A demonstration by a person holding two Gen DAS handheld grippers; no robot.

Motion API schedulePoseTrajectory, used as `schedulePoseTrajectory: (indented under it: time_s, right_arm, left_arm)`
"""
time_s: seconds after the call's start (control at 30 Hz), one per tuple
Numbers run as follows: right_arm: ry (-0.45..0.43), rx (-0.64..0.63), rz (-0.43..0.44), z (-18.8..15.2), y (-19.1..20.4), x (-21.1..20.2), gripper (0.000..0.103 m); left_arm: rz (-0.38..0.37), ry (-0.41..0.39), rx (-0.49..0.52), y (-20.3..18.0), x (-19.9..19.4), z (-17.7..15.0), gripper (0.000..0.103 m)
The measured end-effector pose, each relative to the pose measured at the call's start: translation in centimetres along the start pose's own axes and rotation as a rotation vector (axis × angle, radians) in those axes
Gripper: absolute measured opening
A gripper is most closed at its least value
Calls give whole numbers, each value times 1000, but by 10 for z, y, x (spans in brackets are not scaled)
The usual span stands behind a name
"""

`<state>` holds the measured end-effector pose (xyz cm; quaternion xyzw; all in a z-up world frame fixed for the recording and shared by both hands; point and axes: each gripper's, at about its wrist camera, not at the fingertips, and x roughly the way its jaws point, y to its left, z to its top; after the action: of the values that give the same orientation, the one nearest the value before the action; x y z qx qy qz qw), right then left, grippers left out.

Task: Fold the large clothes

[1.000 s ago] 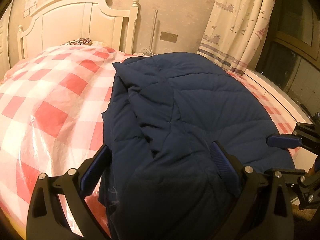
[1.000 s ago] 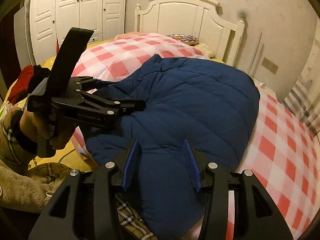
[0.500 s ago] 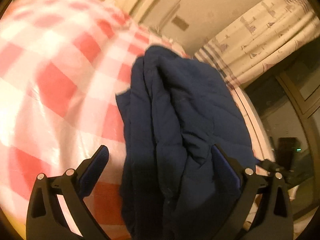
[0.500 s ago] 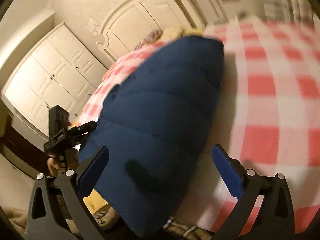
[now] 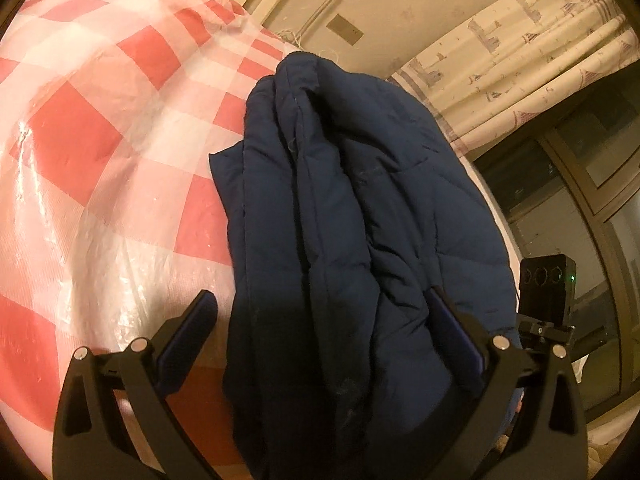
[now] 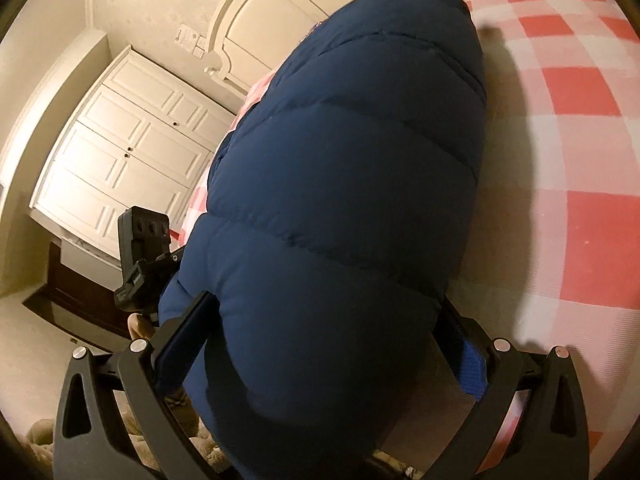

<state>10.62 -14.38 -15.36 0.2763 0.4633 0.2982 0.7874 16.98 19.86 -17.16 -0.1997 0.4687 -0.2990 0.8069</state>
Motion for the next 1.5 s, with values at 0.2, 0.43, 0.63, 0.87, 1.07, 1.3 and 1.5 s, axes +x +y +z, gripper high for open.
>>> schedulePoseTrajectory:
  time_s: [0.2,0.43,0.63,0.87,1.07,1.3,1.5]
  right_arm:
    - [-2,11,8,4,-2,6,99]
    - [-101,-132,-73,-16,28,1,85]
    - [-248,-403,-231,-22,78,-13,73]
    - [-404,-501,-339,16,87,-68,70]
    - [-418,-323,-283,97,5,-102,71]
    - [-297,19,-329,128,-112,-84,89]
    - [-513,-150,-622,106,-33,-113,90]
  left_arm:
    - [13,37,23,-6,7,6,101]
    - [-95,6,79,-9,8,-1,69]
    - [-114,-130,39,-17,3,-7,45]
    - [-159,-188,74,-83,33,48,44]
    - [-80,-171,133,-152,103,117,44]
    - [18,-84,79,-139,192,125,55]
    - [83,-82,142,-149,189,127,57]
